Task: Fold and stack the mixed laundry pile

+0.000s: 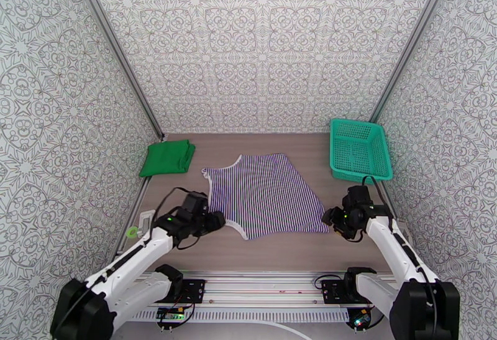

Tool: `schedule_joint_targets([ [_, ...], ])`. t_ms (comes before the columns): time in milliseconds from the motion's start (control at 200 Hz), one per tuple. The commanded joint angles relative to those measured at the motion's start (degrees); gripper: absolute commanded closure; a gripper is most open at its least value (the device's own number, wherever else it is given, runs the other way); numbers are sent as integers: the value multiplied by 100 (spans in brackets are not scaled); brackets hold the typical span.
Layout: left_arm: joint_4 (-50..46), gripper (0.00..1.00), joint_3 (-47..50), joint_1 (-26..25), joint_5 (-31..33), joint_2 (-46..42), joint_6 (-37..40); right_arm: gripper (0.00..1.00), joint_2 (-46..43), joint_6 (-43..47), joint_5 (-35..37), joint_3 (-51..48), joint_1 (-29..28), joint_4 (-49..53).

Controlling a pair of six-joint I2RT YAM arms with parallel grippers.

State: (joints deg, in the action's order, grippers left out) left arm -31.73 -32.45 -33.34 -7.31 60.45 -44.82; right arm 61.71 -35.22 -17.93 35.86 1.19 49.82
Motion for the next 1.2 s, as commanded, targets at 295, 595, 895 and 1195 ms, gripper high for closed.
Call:
schedule_joint_targets([
  [295, 270, 34, -1476, -2126, 1030, 2366, 2260, 47, 554, -617, -430, -543, -163, -891],
  [595, -423, 43, -1895, -2410, 1141, 2910, 2847, 49, 938, -793, -396, -568, -326, -1326],
  [895, -685, 38, -2331, -2517, 1522, 3748, 3055, 60, 1254, -1225, -5, -684, -383, -1953],
  [1195, -591, 96, -2333, -2521, 2151, 3820, 3124, 89, 1150, -1012, 330, -358, -390, -2219],
])
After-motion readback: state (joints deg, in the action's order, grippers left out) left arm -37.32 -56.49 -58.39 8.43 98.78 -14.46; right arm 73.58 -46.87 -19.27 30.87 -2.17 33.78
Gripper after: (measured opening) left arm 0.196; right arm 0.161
